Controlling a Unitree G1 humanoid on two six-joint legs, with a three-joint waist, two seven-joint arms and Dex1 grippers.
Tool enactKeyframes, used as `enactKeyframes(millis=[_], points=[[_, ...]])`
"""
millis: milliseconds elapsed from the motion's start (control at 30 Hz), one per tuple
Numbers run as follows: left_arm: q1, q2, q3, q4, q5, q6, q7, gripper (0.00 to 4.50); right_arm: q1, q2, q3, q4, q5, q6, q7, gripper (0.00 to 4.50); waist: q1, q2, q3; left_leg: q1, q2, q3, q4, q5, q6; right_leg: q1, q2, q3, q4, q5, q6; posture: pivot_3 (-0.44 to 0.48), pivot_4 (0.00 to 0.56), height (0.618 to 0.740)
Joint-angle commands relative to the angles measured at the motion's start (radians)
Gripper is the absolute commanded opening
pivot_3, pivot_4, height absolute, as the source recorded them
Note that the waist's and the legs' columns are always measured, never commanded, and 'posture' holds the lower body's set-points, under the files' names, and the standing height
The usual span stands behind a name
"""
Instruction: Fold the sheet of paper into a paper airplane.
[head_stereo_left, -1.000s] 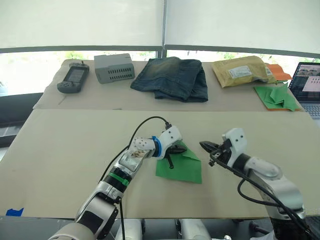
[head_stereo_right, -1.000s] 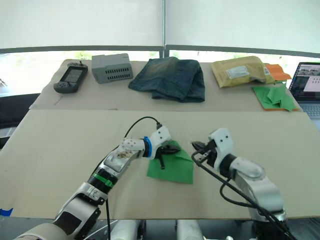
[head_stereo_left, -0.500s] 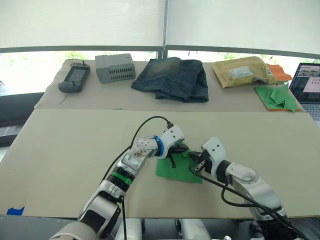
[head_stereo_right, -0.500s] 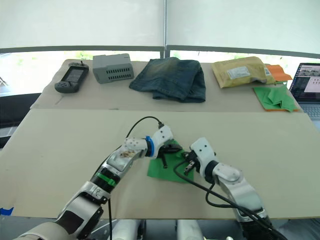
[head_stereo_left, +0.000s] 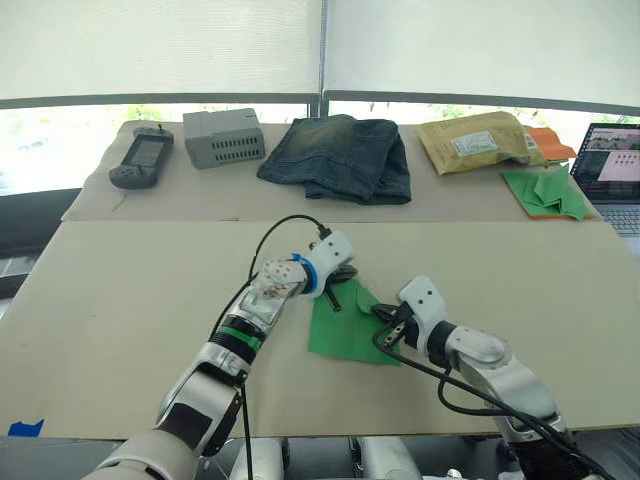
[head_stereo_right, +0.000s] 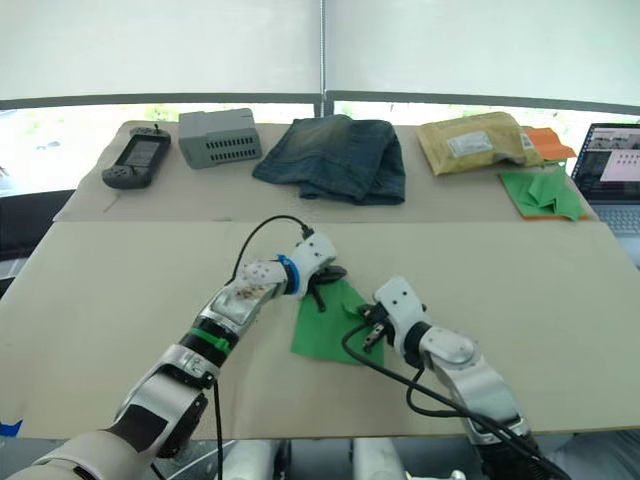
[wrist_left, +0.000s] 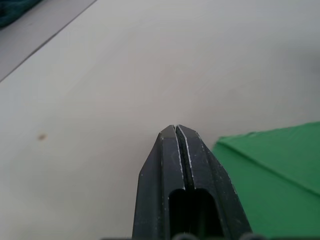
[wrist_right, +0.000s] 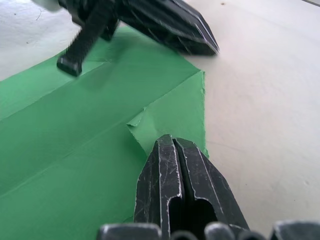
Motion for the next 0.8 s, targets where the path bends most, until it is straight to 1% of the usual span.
enactKeyframes(millis=[33, 133, 200, 333, 500, 633, 667, 733, 800], points=[[0.033, 0.025, 0.071, -0.075, -0.057, 0.028, -0.008, 0.00, 0.001, -0.002, 0.023, 0.036, -0.013, 0.005, 0.016, 0.04, -0.004, 0.000, 0.000, 0.000, 0.000, 0.000, 0.000, 0.000, 0.000, 0.000, 0.000, 0.000, 0.000, 0.000, 0.000, 0.000, 0.150, 0.728], [0.070, 0.062, 0.128, -0.167, -0.104, 0.102, -0.019, 0.00, -0.017, -0.001, 0.048, 0.047, -0.017, -0.006, 0.037, 0.04, -0.009, 0.000, 0.000, -0.001, 0.000, 0.000, 0.000, 0.000, 0.000, -0.001, 0.000, 0.000, 0.000, 0.000, 0.000, 0.000, 0.150, 0.728], [0.093, 0.087, 0.145, -0.215, -0.119, 0.142, -0.023, 0.00, -0.025, 0.000, 0.061, 0.051, -0.021, -0.009, 0.046, 0.04, -0.011, 0.000, 0.000, -0.001, 0.000, 0.000, 0.000, 0.000, 0.000, -0.001, 0.000, 0.000, 0.000, 0.000, 0.000, 0.000, 0.150, 0.728], [0.170, 0.139, 0.191, -0.350, -0.190, 0.276, -0.046, 0.00, -0.034, 0.007, 0.080, 0.071, -0.028, -0.001, 0.048, 0.04, -0.016, 0.000, 0.000, 0.000, 0.001, 0.000, -0.001, 0.000, 0.000, -0.001, 0.000, 0.000, 0.000, 0.000, 0.000, 0.000, 0.150, 0.728], [0.227, 0.136, 0.242, -0.479, -0.306, 0.452, -0.042, 0.00, -0.042, 0.006, 0.093, 0.091, -0.039, -0.004, 0.054, 0.04, -0.013, 0.000, 0.000, 0.000, 0.001, -0.001, -0.001, 0.000, 0.000, -0.001, -0.001, 0.000, 0.000, 0.000, 0.000, 0.000, 0.150, 0.728], [0.229, 0.109, 0.303, -0.530, -0.379, 0.556, 0.011, 0.00, -0.048, 0.006, 0.098, 0.101, -0.042, -0.005, 0.061, 0.04, -0.014, -0.001, 0.000, 0.000, 0.001, -0.001, 0.000, 0.000, 0.000, 0.000, -0.001, 0.000, 0.000, 0.000, 0.000, 0.000, 0.150, 0.728], [0.222, 0.092, 0.342, -0.538, -0.419, 0.600, 0.031, 0.26, -0.049, 0.007, 0.100, 0.104, -0.044, -0.006, 0.063, 0.01, -0.015, -0.001, 0.000, 0.001, 0.001, -0.001, -0.001, 0.000, 0.000, -0.001, 0.000, 0.000, 0.000, 0.000, 0.000, 0.000, 0.150, 0.728], [0.216, 0.079, 0.382, -0.562, -0.455, 0.662, 0.072, 0.81, -0.049, 0.010, 0.103, 0.108, -0.047, -0.008, 0.064, 0.00, -0.016, -0.001, 0.000, 0.001, 0.001, -0.001, -0.001, 0.000, 0.000, -0.001, 0.000, 0.000, 0.001, 0.000, 0.000, 0.000, 0.150, 0.728], [0.216, 0.085, 0.374, -0.578, -0.445, 0.690, 0.110, 1.52, -0.049, 0.013, 0.105, 0.110, -0.051, -0.009, 0.066, 0.00, -0.017, -0.001, 0.000, 0.001, 0.001, -0.001, -0.001, 0.000, 0.000, -0.001, 0.000, 0.000, 0.001, 0.000, 0.000, 0.000, 0.150, 0.728]])
